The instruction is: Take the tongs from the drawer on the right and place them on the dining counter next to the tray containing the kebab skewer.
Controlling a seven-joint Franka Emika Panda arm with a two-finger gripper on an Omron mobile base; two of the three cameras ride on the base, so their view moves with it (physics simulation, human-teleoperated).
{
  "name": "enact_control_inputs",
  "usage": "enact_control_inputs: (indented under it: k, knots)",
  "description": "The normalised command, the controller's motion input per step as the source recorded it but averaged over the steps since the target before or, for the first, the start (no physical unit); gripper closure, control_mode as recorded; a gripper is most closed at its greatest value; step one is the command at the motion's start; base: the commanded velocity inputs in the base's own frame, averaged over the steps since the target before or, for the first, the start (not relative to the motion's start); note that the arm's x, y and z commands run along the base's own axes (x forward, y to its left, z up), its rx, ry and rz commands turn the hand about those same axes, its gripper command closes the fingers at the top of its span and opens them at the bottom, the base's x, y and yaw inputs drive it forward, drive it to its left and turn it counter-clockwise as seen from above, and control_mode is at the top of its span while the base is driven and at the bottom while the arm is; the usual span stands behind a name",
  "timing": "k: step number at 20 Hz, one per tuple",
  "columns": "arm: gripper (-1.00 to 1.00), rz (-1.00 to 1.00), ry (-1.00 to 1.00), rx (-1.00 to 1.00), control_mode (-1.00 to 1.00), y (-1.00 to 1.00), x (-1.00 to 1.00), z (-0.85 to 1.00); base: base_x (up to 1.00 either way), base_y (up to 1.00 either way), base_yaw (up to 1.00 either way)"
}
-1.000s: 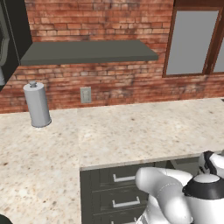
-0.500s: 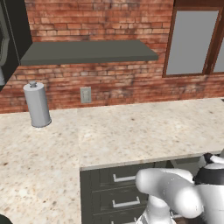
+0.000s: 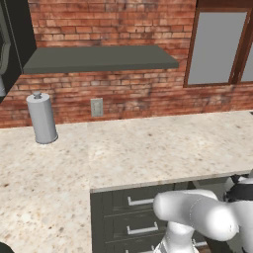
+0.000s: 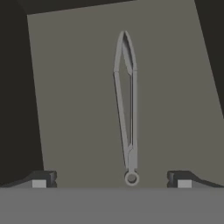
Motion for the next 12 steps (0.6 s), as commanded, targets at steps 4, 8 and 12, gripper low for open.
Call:
enact_control_inputs:
  k: [4,8,12]
  knots:
    - [-1.00,0.00,0.02,0.00,-1.00,0.00,0.08,-0.15,0.00,0.00,0.00]
    - [-1.00,0.00,0.02,0.00,-1.00,-0.01,0.09,-0.12,0.00,0.00,0.00]
    - [-1.00,0.00,0.03,0.00,-1.00,-0.01,0.09,-0.14,0.00,0.00,0.00]
